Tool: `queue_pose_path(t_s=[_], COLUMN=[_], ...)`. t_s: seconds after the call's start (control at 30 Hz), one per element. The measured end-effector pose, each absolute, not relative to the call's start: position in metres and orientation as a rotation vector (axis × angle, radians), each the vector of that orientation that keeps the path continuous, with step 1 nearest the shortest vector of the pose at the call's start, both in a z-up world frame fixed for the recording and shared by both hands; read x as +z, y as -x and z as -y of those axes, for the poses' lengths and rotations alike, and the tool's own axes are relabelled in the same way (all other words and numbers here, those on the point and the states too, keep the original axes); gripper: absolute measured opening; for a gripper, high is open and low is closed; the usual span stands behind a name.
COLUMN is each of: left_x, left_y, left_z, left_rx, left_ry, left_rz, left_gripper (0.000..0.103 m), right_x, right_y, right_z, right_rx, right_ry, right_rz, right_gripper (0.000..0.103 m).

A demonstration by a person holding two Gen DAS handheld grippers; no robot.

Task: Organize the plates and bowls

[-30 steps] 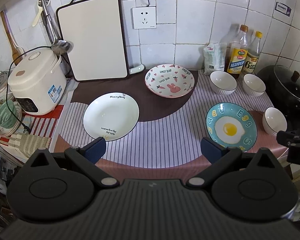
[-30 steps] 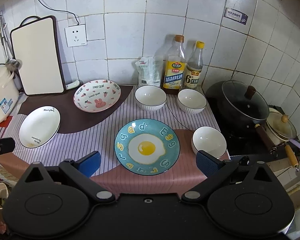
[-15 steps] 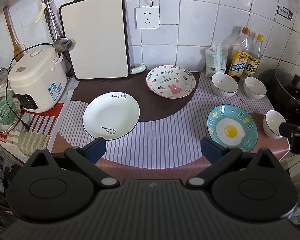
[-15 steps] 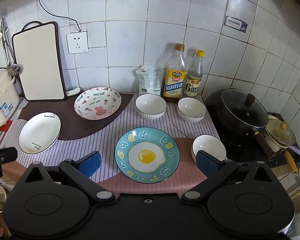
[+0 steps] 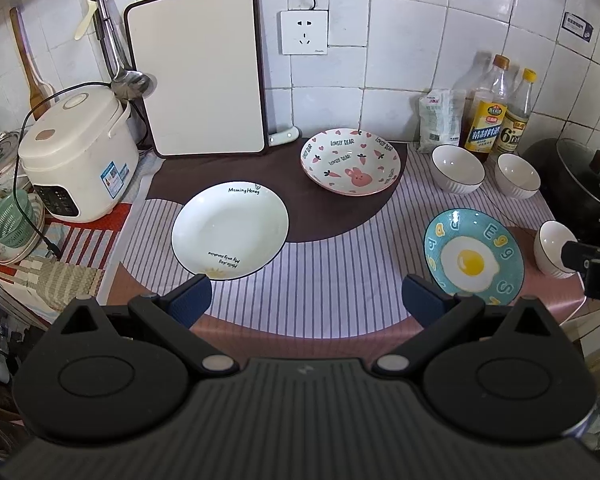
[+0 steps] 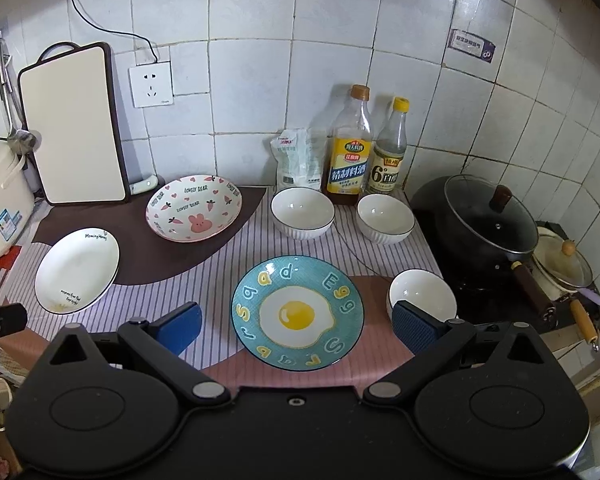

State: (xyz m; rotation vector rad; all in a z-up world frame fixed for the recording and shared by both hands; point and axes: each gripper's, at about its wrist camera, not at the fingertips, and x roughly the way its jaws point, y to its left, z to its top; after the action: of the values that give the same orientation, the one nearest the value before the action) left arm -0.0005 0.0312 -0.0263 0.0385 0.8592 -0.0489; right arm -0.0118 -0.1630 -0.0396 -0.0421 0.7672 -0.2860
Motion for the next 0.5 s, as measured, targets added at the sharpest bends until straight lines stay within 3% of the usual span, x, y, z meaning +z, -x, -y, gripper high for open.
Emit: queue_pose_path(t_s=[0.5], left_x=[-0.025], left_y=[-0.006], left_z=[-0.043], left_rx=[-0.027], left_ry=[-0.069], left_rz=[-0.867], left_gripper=[0.103], right_x=[-0.038], right_y=[-0.001], right_z=[0.152], right_rx=[-0.220], right_ry=[0.008], right_rz=[-0.742], right_gripper=[0.102])
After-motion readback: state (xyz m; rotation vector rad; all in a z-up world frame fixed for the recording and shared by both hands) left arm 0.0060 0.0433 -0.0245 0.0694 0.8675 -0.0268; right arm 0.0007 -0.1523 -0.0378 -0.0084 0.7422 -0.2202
